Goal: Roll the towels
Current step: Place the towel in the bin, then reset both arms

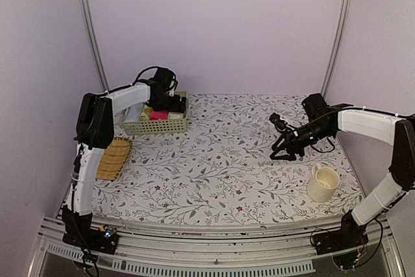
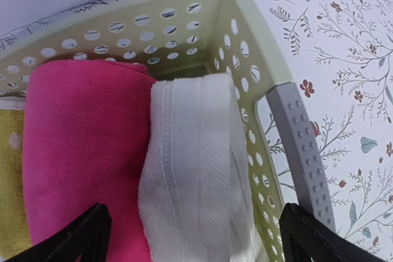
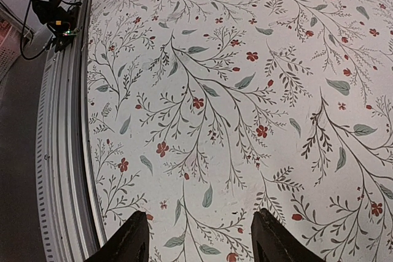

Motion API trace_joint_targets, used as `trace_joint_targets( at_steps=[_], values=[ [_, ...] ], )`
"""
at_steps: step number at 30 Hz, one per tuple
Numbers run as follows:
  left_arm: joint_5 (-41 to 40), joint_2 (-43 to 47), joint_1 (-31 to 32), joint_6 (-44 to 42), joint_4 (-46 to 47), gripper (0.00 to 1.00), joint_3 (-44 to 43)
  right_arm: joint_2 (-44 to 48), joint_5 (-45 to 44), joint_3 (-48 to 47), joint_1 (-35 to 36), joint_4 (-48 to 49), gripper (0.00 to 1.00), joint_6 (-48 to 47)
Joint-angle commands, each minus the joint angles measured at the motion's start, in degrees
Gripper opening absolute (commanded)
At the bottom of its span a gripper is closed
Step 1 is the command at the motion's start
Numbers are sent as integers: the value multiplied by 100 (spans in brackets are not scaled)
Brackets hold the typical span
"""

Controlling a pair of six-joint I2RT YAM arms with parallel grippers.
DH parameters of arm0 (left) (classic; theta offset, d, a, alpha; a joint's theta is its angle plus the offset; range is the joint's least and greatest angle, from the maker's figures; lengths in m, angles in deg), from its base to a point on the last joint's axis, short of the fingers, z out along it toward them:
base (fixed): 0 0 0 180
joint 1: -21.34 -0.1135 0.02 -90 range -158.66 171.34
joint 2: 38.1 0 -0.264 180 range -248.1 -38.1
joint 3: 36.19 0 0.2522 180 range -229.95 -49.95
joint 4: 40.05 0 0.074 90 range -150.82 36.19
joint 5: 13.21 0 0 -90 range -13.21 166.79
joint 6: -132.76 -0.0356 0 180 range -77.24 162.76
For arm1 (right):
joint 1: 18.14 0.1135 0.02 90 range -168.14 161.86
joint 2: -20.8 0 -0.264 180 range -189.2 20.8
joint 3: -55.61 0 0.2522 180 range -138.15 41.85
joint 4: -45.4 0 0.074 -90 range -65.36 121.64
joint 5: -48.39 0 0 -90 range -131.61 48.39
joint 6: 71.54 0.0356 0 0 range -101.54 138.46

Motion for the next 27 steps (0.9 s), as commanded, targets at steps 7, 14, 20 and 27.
trace_joint_targets(
  at_steps=[7, 14, 20, 27],
  values=[
    [219, 1255, 224, -222, -284, 98, 381, 34, -563, -454, -269, 279, 59, 316],
    [70, 1987, 282, -361, -206, 98, 967, 127, -1152, -968, -1137, 1090, 60, 1169],
    [-27, 2585, 294, -704, -147, 98, 1360, 164, -2190, -1672, -1792, 1928, 89, 2469],
    [-273, 4049, 310, -1169, 559, 98, 2466, 221, -3587, -2168, -1845, 2233, 99, 3370]
  ],
)
